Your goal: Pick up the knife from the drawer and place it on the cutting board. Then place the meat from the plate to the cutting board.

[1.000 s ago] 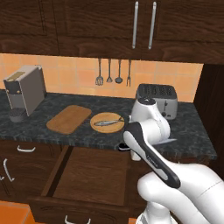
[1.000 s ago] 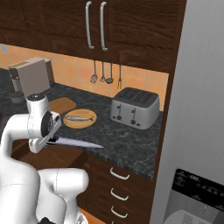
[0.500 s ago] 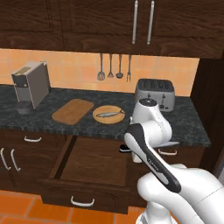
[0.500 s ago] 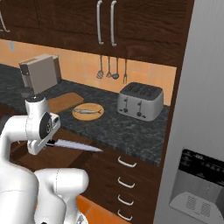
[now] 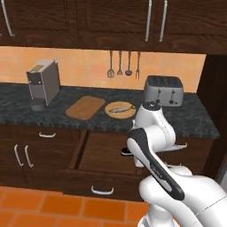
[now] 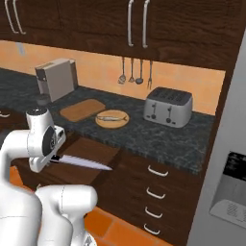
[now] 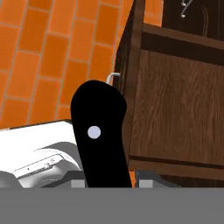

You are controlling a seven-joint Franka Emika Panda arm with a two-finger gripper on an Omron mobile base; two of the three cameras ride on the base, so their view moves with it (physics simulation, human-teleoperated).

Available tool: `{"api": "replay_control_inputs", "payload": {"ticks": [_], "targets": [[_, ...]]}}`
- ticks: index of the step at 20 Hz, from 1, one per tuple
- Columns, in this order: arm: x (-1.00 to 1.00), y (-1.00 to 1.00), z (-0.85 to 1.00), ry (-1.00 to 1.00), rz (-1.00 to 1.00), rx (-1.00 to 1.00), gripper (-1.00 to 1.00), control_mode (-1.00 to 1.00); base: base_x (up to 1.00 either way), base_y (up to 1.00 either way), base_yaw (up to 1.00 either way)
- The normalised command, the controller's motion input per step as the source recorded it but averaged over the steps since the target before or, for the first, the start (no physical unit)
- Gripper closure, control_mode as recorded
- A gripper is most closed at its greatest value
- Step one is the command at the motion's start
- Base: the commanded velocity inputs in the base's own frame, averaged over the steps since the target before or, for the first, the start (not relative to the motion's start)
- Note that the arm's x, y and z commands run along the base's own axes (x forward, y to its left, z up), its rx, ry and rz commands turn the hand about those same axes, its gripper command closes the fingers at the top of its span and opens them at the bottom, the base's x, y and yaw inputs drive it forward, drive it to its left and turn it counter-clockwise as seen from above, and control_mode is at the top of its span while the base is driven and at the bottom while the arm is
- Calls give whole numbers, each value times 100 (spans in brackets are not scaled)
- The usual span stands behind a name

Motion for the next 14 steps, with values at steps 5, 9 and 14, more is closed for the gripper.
{"api": "replay_control_inputs", "payload": {"ticks": [5,9,14], "targets": [[0,0,0,0,0,0,100,100,0,88,-28],[0,0,0,0,0,0,100,100,-9,100,-45],[0,0,0,0,0,0,100,100,-5,100,-48]]}}
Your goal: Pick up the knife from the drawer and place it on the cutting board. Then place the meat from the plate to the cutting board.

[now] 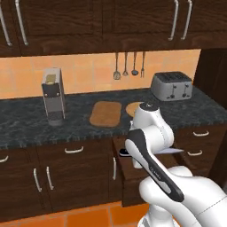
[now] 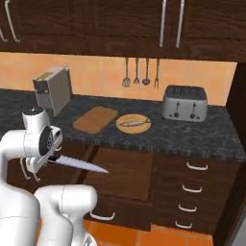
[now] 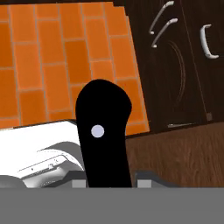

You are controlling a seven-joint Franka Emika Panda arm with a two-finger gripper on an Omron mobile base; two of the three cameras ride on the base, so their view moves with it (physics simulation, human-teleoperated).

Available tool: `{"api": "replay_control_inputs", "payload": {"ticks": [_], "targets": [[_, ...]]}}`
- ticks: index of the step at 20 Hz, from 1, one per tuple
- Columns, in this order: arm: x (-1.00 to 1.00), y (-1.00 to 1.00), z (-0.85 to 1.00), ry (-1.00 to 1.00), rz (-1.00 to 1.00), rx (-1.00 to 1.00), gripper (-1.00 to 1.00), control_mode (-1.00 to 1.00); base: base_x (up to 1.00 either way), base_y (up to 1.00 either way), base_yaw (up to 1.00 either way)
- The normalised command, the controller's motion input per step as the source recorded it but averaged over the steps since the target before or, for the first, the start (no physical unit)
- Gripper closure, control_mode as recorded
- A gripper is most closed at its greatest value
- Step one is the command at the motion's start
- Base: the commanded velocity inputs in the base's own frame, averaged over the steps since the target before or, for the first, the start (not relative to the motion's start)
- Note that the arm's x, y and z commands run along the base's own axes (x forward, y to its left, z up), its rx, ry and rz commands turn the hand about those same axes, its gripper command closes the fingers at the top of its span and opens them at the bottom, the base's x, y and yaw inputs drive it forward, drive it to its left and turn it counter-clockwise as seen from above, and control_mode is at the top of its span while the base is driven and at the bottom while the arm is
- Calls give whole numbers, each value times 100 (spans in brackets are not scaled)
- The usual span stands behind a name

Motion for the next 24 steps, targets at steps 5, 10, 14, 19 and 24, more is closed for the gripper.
{"api": "replay_control_inputs", "payload": {"ticks": [5,10,14,19,24], "targets": [[0,0,0,0,0,0,100,100,-3,100,-48],[0,0,0,0,0,0,100,100,-3,100,-49],[0,0,0,0,0,0,100,100,8,92,-49],[0,0,0,0,0,0,100,100,41,78,-54],[0,0,0,0,0,0,100,100,54,8,-20]]}}
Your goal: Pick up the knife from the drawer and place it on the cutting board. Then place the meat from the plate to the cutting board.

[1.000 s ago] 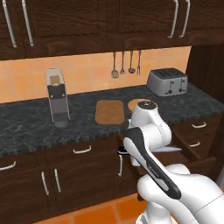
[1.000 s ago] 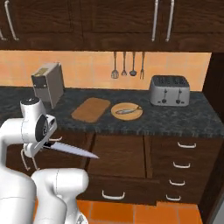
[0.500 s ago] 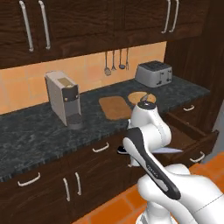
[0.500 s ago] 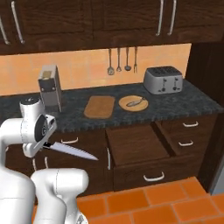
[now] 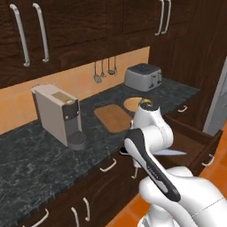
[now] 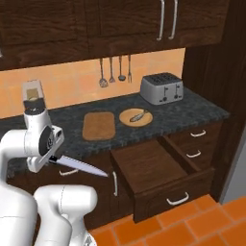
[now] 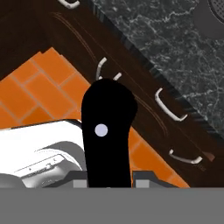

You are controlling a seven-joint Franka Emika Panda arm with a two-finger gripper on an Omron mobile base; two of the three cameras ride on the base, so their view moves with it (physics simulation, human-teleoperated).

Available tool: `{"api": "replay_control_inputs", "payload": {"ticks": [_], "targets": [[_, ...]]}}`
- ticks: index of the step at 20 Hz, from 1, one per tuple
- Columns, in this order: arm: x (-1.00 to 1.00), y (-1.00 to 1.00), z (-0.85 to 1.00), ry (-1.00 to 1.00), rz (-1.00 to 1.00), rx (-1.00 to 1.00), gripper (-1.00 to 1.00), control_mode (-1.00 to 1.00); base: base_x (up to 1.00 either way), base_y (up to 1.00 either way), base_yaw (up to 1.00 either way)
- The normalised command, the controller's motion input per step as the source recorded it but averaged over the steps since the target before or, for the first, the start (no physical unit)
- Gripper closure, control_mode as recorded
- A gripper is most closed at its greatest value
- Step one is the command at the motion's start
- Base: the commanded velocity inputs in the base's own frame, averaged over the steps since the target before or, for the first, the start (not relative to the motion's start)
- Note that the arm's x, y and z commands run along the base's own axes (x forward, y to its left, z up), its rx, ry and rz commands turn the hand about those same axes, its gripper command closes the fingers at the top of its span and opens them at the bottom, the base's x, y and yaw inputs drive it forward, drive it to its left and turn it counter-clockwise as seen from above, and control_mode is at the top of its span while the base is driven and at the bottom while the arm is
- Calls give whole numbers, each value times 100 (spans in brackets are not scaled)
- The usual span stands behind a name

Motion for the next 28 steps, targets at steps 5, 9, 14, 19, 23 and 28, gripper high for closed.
{"api": "replay_control_inputs", "payload": {"ticks": [5,9,14,19,23,28], "targets": [[0,0,0,0,0,0,100,100,70,-6,-1],[0,0,0,0,0,0,100,100,44,9,-6],[0,0,0,0,0,0,100,100,35,22,-7],[0,0,0,0,0,0,100,100,39,21,-8],[0,0,0,0,0,0,100,100,22,20,-7],[0,0,0,0,0,0,100,100,2,6,-1]]}}
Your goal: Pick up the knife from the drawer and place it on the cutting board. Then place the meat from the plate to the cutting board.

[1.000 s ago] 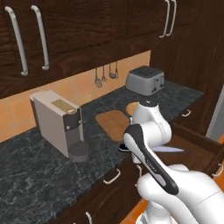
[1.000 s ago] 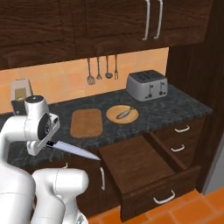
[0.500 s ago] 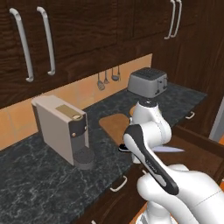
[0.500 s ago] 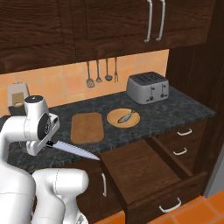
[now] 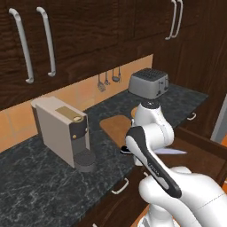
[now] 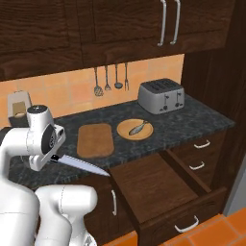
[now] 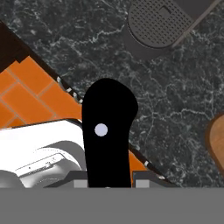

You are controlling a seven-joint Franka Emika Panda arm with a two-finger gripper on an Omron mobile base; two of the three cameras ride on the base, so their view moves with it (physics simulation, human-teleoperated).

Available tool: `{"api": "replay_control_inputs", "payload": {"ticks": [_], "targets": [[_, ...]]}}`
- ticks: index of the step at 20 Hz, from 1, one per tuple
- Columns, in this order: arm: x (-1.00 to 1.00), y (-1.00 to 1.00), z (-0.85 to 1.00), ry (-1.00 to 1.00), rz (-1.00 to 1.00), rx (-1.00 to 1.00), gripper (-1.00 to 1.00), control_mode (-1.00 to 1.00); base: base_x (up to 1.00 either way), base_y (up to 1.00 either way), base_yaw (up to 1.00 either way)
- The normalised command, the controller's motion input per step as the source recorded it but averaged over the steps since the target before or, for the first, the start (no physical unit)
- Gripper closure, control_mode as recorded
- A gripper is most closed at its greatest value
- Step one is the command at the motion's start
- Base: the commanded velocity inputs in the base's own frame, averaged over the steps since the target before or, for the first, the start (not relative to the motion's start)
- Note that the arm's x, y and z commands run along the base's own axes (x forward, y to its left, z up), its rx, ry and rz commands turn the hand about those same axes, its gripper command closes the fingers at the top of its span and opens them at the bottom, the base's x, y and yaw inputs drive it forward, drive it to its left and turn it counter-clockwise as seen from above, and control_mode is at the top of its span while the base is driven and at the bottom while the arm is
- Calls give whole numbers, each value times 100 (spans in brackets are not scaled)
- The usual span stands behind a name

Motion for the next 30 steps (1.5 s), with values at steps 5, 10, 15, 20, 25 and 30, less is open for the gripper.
{"api": "replay_control_inputs", "payload": {"ticks": [5,10,15,20,25,30], "targets": [[3,0,0,0,1,0,100,-100,0,0,0],[25,0,16,-2,26,-6,100,-100,0,0,0],[71,-9,2,1,45,-4,100,-100,0,0,0],[92,-25,-14,4,63,-3,100,-100,0,0,0],[100,-42,-15,0,74,0,100,-100,0,0,0],[87,-42,-29,-9,73,0,100,-100,0,0,0]]}}
